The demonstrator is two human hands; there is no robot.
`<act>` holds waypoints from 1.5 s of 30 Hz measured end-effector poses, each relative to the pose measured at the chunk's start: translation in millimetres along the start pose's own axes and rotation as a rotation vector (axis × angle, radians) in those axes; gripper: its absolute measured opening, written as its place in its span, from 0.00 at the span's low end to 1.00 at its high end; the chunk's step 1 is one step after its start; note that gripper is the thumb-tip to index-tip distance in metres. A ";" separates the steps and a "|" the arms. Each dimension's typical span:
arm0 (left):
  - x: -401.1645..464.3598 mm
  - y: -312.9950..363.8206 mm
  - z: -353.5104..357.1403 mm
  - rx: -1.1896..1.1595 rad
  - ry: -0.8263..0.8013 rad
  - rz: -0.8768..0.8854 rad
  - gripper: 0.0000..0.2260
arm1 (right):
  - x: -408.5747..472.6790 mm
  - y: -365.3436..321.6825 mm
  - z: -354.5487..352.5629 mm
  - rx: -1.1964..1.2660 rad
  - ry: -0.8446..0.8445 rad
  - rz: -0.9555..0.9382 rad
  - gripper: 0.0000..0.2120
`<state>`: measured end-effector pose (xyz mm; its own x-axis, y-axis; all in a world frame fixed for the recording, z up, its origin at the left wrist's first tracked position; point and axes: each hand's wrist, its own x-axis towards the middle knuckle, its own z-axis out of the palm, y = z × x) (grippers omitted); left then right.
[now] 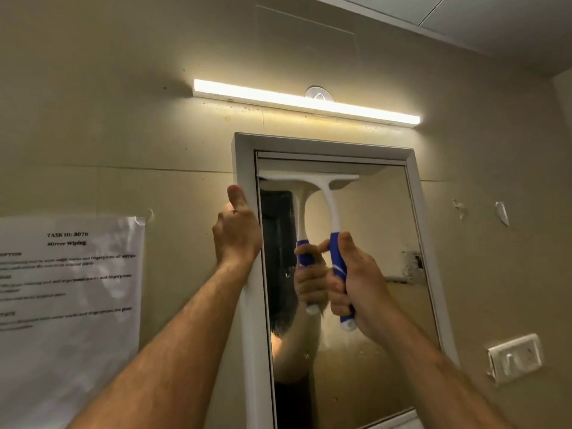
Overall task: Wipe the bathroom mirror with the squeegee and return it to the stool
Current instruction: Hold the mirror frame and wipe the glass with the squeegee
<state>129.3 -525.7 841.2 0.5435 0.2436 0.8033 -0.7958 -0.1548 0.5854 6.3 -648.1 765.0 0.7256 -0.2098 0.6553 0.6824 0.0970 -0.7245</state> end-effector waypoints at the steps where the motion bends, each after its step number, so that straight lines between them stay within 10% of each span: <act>1: -0.5 0.4 -0.7 0.007 -0.001 0.000 0.26 | -7.2 8.4 -2.8 0.024 -0.024 0.026 0.24; 23: -1.3 -7.5 -0.5 0.048 -0.015 -0.105 0.35 | -66.3 93.8 -43.2 0.114 -0.122 0.036 0.16; 45: -91.9 -62.3 -20.2 -0.051 -0.092 -0.278 0.28 | -87.9 108.5 -33.5 -0.129 0.155 0.105 0.18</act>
<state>123.5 -519.1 728.7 0.7624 0.1819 0.6210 -0.6243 -0.0456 0.7798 13.5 -651.7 621.7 0.7630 -0.3531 0.5414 0.5796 0.0030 -0.8149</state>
